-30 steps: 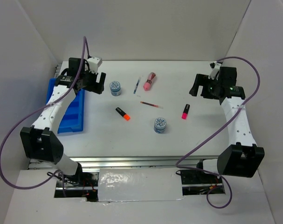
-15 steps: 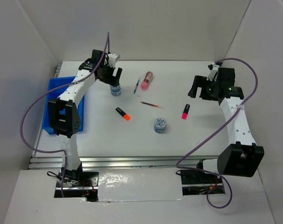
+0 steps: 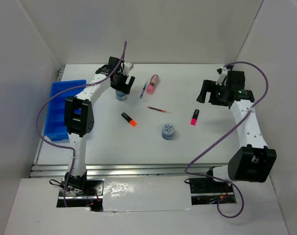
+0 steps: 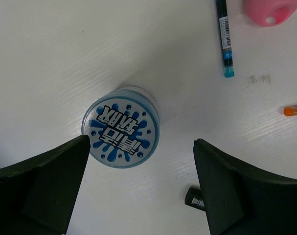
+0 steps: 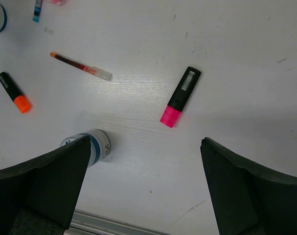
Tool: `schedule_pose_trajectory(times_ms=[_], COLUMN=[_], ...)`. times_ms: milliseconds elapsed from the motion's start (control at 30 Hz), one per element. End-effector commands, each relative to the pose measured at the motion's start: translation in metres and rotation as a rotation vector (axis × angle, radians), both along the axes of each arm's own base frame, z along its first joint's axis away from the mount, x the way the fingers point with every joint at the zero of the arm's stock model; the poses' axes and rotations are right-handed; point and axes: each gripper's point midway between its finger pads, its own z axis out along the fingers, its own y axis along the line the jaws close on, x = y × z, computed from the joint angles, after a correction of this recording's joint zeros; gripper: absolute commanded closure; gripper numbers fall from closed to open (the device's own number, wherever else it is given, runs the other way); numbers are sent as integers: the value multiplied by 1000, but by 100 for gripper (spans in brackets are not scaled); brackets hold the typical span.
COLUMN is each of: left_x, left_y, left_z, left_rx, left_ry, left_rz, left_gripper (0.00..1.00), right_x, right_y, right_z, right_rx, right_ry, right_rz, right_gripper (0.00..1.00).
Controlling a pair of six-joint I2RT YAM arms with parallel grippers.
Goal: Sort the stationery into containers
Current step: Pick up the stationery from the center of the board.
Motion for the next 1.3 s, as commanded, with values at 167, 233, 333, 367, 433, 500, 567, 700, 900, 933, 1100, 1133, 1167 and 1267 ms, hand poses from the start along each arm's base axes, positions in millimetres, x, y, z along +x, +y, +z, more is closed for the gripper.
schedule_pose_trajectory(times_ms=[167, 233, 333, 367, 433, 500, 567, 700, 900, 933, 1100, 1133, 1167, 1267], left_x=[15, 17, 20, 22, 24, 26, 28, 29, 28, 28, 24, 25, 21, 17], left_y=[4, 4, 5, 4, 5, 6, 10, 8, 9, 9, 15, 21, 21, 35], left_z=[-10, -14, -17, -15, -17, -14, -14, -15, -11, -10, 12, 32, 40, 98], left_rx=[14, 17, 21, 20, 23, 22, 43, 36, 36, 36, 11, -1, -20, -79], left_ry=[-9, -10, -11, -17, -21, -32, -41, -40, -50, -52, -67, -99, -96, -162], left_rz=[55, 62, 67, 70, 77, 76, 93, 97, 90, 90, 112, 125, 127, 140], left_gripper=[1, 1, 3, 3, 4, 4, 4, 10, 32, 36, 57, 58, 60, 69], right_x=[6, 7, 6, 6, 5, 5, 5, 6, 7, 7, 8, 8, 8, 6], right_y=[6, 6, 5, 5, 5, 5, 5, 4, 5, 5, 6, 6, 6, 7], right_z=[2, 2, 2, 1, -1, -2, -2, -3, -3, -4, -2, -3, -2, -4], right_rx=[7, 6, 4, 1, 2, 1, 3, 3, 5, 5, 8, 10, 11, 14], right_ry=[5, 5, 7, 7, 11, 14, 14, 17, 19, 20, 17, 18, 15, 19], right_rz=[31, 30, 26, 29, 27, 28, 28, 26, 27, 27, 30, 32, 33, 37], right_gripper=[0, 0, 0, 0, 0, 0, 0, 0, 0, 0, 0, 0, 0, 0])
